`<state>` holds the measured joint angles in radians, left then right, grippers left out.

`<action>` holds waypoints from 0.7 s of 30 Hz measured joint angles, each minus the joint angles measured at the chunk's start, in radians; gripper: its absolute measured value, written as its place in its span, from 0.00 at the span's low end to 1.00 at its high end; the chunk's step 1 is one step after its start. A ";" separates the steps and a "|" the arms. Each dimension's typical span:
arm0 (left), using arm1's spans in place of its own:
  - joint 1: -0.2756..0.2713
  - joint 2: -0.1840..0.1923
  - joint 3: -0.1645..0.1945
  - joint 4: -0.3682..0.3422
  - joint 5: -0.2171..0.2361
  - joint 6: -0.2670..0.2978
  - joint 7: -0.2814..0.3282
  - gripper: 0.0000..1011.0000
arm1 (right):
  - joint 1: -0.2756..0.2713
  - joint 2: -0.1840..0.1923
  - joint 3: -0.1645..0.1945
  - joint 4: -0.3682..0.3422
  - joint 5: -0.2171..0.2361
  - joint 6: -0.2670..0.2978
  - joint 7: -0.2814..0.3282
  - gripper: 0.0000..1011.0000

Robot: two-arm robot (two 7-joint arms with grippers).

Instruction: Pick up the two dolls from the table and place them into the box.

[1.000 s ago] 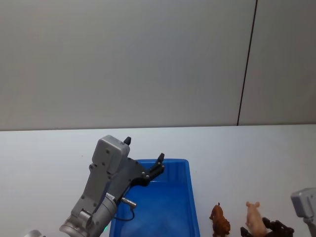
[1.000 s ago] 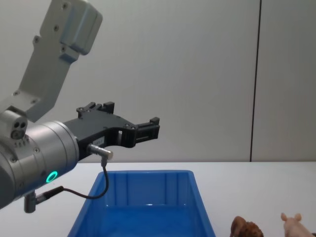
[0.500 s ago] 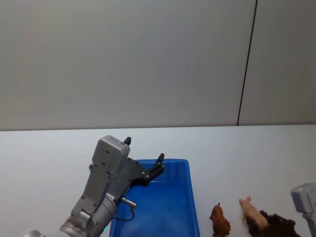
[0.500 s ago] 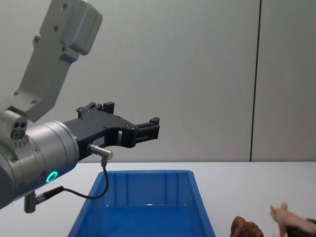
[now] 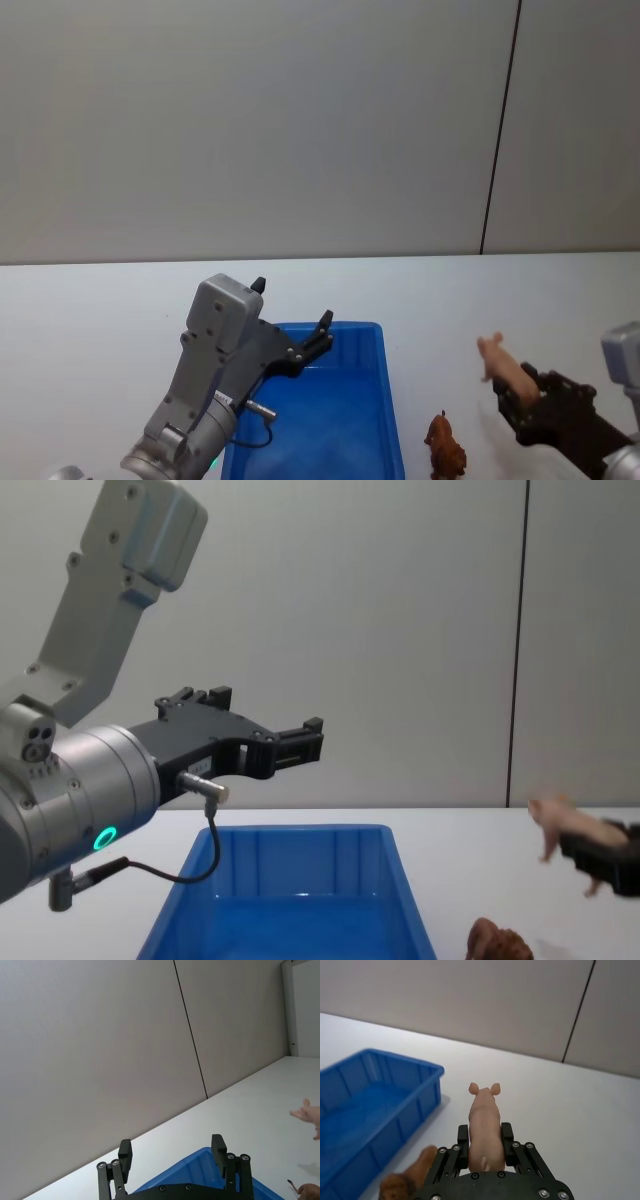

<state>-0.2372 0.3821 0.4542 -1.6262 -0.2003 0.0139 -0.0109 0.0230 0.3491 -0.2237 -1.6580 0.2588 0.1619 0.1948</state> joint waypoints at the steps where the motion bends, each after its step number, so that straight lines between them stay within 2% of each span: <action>1: 0.000 0.000 0.000 0.000 0.000 0.000 0.000 0.99 | 0.004 -0.001 0.000 -0.002 0.001 -0.002 0.009 0.37; 9: 0.000 0.000 0.000 0.000 0.000 0.000 0.000 0.99 | 0.052 -0.017 -0.002 -0.012 0.015 0.006 0.083 0.37; 21: 0.000 0.000 0.000 0.000 0.000 0.000 0.000 0.99 | 0.149 -0.077 -0.040 0.020 0.020 0.124 0.204 0.37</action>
<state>-0.2372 0.3821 0.4542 -1.6262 -0.2004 0.0139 -0.0109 0.1717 0.2725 -0.2633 -1.6384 0.2784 0.2856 0.3990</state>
